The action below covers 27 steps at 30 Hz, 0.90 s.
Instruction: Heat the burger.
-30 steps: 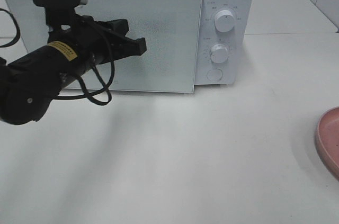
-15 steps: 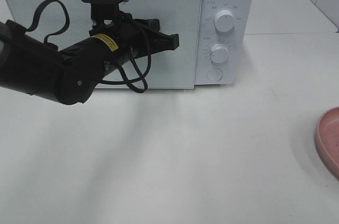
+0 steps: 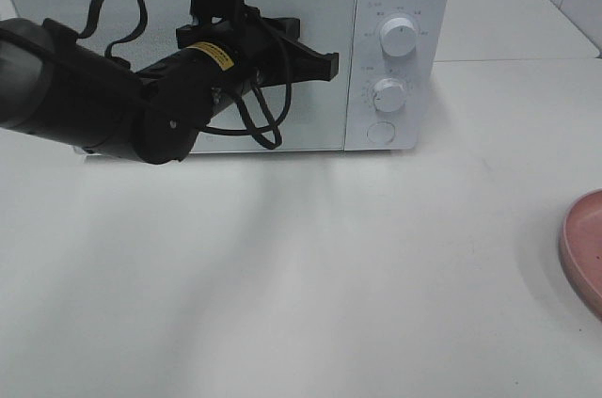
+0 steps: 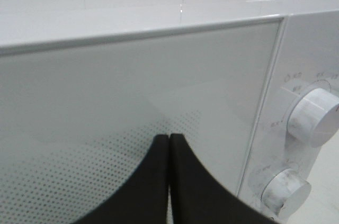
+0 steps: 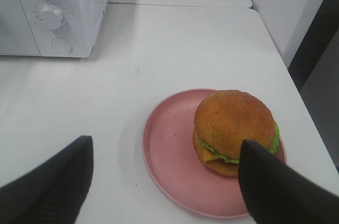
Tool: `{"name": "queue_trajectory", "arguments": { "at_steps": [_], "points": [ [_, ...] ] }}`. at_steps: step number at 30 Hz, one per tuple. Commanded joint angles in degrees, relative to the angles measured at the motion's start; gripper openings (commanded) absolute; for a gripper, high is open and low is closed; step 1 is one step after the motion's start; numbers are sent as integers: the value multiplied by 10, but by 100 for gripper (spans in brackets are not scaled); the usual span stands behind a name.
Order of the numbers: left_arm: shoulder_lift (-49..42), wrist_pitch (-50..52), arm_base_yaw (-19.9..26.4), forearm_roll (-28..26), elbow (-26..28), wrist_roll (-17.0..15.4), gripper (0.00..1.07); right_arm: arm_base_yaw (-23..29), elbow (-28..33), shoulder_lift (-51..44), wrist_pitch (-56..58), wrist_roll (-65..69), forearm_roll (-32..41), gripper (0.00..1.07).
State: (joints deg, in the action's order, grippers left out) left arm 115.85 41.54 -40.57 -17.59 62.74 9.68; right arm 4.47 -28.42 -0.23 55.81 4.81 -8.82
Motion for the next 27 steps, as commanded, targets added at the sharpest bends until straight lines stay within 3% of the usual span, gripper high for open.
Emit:
{"name": "queue_trajectory", "arguments": {
  "at_steps": [1, 3, 6, 8, 12, 14, 15, 16, 17, 18, 19, 21, 22, 23, 27],
  "points": [
    [-4, 16, 19, -53, 19, 1, 0, -3, 1, -14, -7, -5, 2, 72],
    [-22, -70, 15, -51, 19, 1, 0, -3, 1, -14, -7, -5, 2, 72],
    [-30, -101, 14, -51, 18, 1, 0, -3, 1, -14, -7, -5, 2, 72],
    [-65, -201, 9, -51, 1, 1, 0, -3, 1, -14, -7, -5, 2, 72],
    [-93, -272, 9, -49, -14, 7, 0, -3, 1, -14, -7, -5, 2, 72],
    [-114, -328, 9, -49, -23, 7, 5, -3, 1, -14, -7, -5, 2, 72],
    [-133, -393, 9, -46, -32, 7, 12, -3, 1, -14, -7, -5, 2, 72],
    [-143, -427, 9, -43, -34, 7, 29, -3, 1, -14, -7, -5, 2, 72],
    [-143, -427, 9, -43, -34, 7, 29, -3, 1, -14, -7, -5, 2, 72],
    [-160, -489, 9, -29, -34, 7, 57, -3, 1, -14, -7, -5, 2, 72],
    [-160, -489, 9, -29, -34, 7, 57, -3, 1, -14, -7, -5, 2, 72],
    [-182, -573, 9, -25, -34, 7, 89, -3, 1, -14, -7, -5, 2, 72],
    [-182, -573, 9, -25, -34, 7, 89, -3, 1, -14, -7, -5, 2, 72],
    [-195, -629, 9, -17, -34, 7, 100, -3, 1, -14, -7, -5, 2, 72],
    [-226, -731, 9, 3, -34, 7, 102, -3, 1, -14, -7, -5, 2, 72]
  ]
}}
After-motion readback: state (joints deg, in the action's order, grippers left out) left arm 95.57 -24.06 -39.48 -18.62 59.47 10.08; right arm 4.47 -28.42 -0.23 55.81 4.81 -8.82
